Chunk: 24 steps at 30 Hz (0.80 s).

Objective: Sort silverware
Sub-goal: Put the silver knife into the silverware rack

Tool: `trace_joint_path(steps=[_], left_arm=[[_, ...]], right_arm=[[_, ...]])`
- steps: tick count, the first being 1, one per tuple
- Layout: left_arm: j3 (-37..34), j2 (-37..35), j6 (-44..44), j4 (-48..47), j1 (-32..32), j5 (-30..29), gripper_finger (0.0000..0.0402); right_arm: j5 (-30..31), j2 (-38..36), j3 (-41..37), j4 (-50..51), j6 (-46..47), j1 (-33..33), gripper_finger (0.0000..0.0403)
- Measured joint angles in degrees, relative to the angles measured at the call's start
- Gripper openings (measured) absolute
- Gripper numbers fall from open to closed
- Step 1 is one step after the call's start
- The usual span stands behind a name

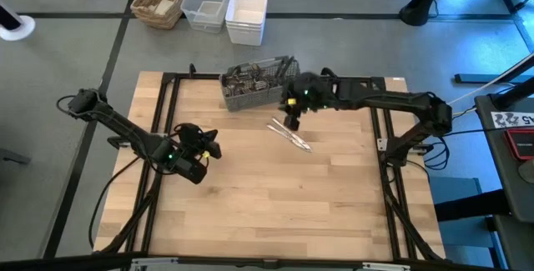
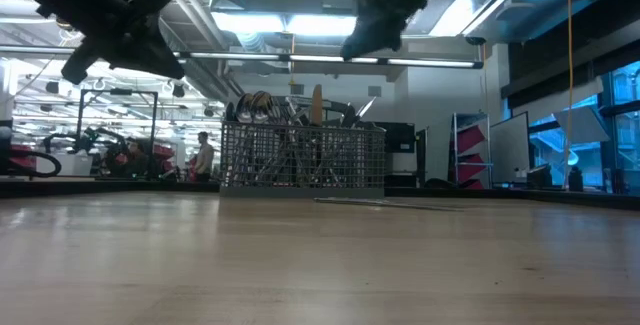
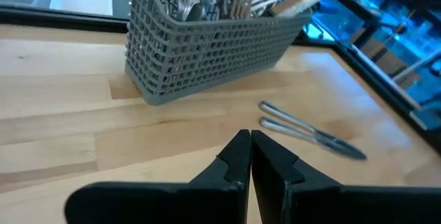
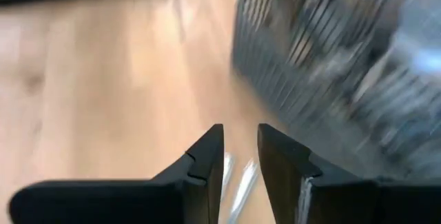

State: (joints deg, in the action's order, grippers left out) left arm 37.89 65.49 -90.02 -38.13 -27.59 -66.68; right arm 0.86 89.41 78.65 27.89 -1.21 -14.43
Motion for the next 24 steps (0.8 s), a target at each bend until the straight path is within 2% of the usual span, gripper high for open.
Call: trace_joint_path(steps=[5,10,16,24], left_arm=[[0.00,0.00,2.32,4.14,2.68,1.02,0.0006],[0.00,0.01,8.59,8.85,4.58,6.42,0.0006],[0.00,0.01,15.84,13.58,5.98,12.29,0.0006],[0.00,0.00,16.94,15.23,6.00,12.53,0.0006]], right_arm=[[0.10,2.30,-0.07,11.01,7.35,3.82,0.0092],[0.15,6.63,-0.11,18.08,10.06,6.42,0.0092],[0.14,13.64,-0.11,20.45,12.09,7.36,0.0092],[-0.42,20.44,-0.13,21.32,11.88,5.47,0.0092]])
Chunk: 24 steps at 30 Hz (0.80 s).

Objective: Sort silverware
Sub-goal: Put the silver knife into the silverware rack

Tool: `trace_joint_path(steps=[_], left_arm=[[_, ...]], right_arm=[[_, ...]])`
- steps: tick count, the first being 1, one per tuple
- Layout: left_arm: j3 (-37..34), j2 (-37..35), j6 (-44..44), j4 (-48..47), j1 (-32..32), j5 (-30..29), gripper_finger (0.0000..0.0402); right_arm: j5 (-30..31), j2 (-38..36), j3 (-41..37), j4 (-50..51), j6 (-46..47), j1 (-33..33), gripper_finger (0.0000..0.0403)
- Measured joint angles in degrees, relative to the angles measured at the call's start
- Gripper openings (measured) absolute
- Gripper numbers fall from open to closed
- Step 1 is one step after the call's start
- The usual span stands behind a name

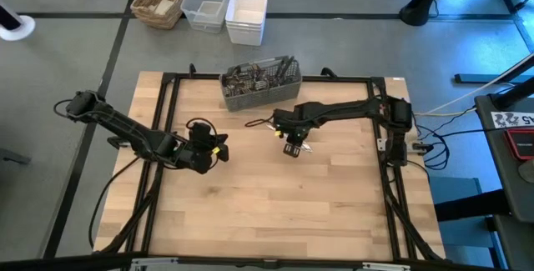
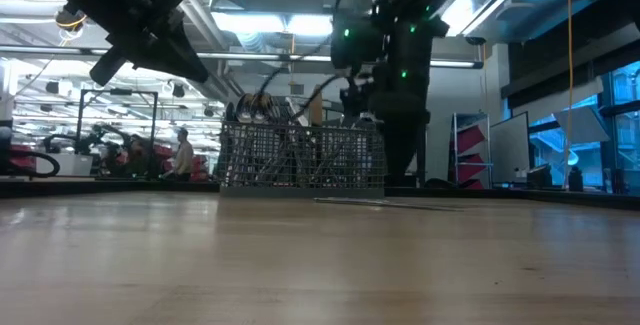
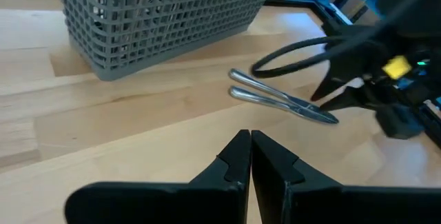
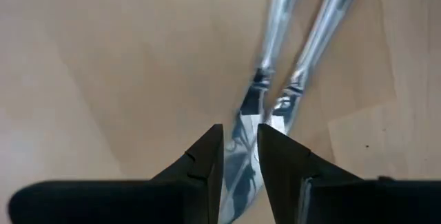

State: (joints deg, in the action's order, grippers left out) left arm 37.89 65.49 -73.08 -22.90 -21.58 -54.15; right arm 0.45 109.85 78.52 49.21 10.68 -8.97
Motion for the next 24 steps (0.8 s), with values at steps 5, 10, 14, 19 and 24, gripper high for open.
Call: trace_joint_path(steps=[5,10,14,19,24], left_arm=[[0.00,0.00,-0.07,0.01,0.00,0.00,0.0006],[0.00,0.01,-0.17,-0.02,0.00,0.00,0.0006],[0.00,0.00,-0.33,0.00,0.00,0.00,0.0006],[0.00,0.02,-0.41,-0.01,-0.02,0.00,0.0005],[0.00,0.00,-0.42,0.00,0.00,0.00,0.0005]], right_arm=[[0.00,1.79,0.00,-0.05,-0.61,-4.17,0.0092],[-4.45,2.55,0.00,-1.67,-1.97,-7.91,0.0092],[-7.96,2.62,0.00,-4.22,-2.08,-8.31,0.0092],[-7.37,2.62,0.02,-4.77,-2.09,-7.59,0.0092],[-3.88,2.62,-0.43,-6.86,-2.13,-7.18,0.0092]])
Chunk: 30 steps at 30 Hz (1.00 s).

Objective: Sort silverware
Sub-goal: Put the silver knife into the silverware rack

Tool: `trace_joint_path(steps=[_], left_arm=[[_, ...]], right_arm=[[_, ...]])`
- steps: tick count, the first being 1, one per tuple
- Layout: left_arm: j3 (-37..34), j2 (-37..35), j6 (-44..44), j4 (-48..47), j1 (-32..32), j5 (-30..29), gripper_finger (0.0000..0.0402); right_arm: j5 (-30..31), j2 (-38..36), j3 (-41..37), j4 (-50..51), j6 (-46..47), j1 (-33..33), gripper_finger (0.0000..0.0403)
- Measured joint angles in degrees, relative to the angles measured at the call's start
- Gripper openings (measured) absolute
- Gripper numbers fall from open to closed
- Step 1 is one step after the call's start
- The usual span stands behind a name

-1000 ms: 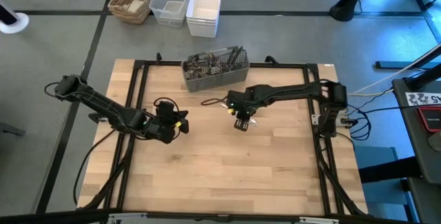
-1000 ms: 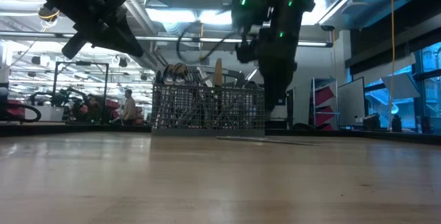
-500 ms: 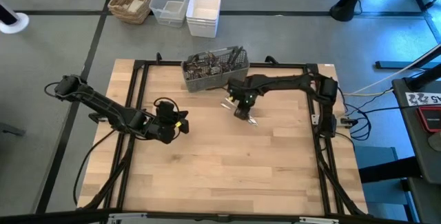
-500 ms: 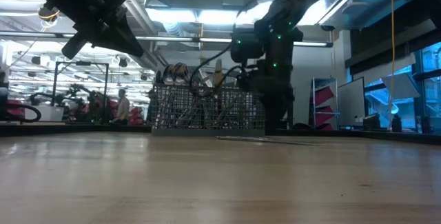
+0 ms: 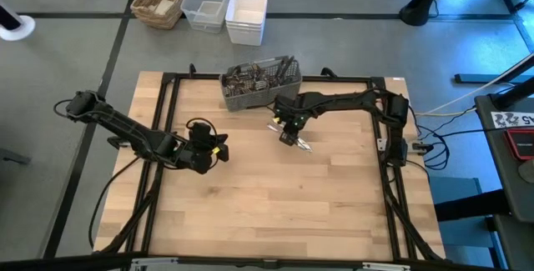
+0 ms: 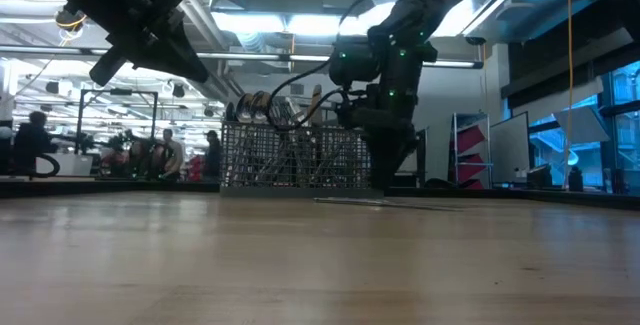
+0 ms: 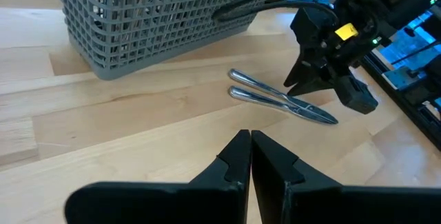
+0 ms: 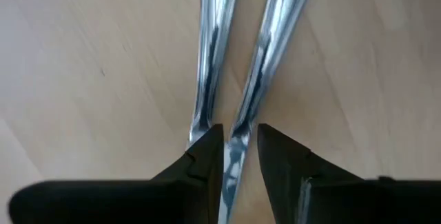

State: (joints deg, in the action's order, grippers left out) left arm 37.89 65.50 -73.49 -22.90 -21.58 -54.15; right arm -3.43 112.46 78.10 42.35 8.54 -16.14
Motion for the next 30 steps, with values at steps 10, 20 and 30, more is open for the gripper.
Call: trace_joint_path(steps=[10,20,30], left_arm=[[0.00,0.00,0.02,-0.02,0.00,0.00,0.0005],[0.00,0.00,1.13,-0.09,-0.02,0.00,0.0005],[0.00,0.02,1.52,-0.08,-0.02,-0.02,0.0005]], right_arm=[[1.38,0.04,-3.35,-2.55,0.21,0.01,0.0092],[1.65,-0.09,-5.76,-5.03,1.65,0.02,0.0092],[2.96,1.15,-5.67,-5.39,1.52,0.07,0.0031]])
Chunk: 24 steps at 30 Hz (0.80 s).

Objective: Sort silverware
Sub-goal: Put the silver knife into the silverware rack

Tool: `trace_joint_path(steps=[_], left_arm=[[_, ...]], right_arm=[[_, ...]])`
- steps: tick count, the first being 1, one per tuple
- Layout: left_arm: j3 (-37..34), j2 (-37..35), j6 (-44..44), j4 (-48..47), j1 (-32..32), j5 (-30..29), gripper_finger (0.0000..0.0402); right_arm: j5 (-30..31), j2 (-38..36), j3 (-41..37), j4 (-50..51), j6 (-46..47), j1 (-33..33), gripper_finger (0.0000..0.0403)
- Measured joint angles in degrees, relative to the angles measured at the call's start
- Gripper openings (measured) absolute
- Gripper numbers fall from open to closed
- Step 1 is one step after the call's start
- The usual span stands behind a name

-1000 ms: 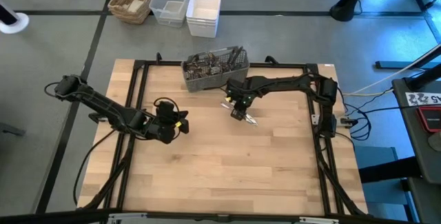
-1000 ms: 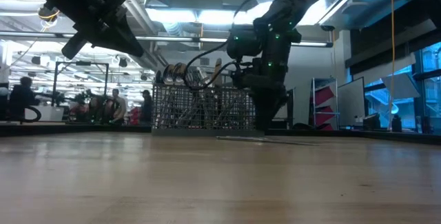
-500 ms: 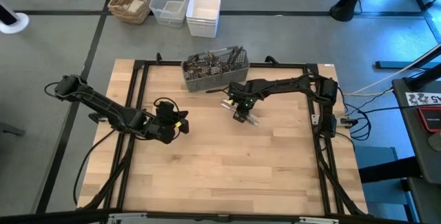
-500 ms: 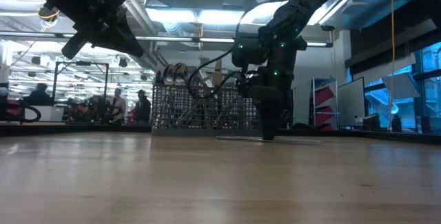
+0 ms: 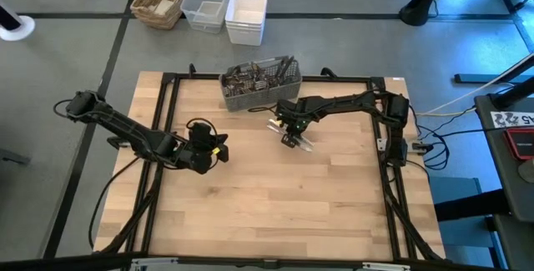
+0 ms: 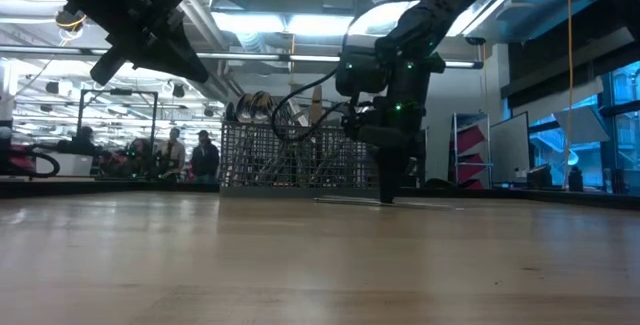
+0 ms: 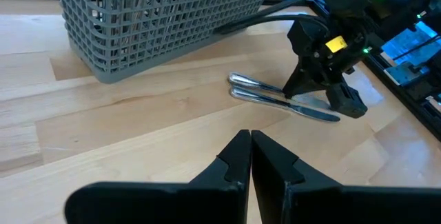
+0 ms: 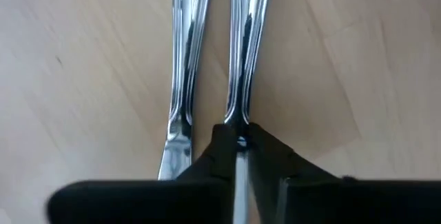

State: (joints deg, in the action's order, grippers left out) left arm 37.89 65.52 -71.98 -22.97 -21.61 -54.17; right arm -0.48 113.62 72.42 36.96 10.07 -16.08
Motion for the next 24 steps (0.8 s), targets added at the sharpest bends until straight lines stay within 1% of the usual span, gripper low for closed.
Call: trace_joint_path(steps=[3,11,20,24], left_arm=[[0.00,0.00,-0.01,-0.01,0.00,0.00,0.0005],[0.00,-0.02,0.00,-0.08,0.00,0.00,0.0005],[0.00,-0.01,0.01,-0.10,0.00,0.01,0.0005],[0.00,0.00,-0.01,-0.10,0.00,-0.01,0.0005]], right_arm=[[-0.07,0.76,-0.02,0.02,0.00,-0.02,0.0006],[-0.15,0.68,-0.07,0.08,-0.02,-0.02,0.0003],[-1.62,0.71,-0.15,-0.84,0.04,-0.07,0.0022],[-1.73,0.75,-0.15,-1.04,0.04,-0.07,0.0039]])
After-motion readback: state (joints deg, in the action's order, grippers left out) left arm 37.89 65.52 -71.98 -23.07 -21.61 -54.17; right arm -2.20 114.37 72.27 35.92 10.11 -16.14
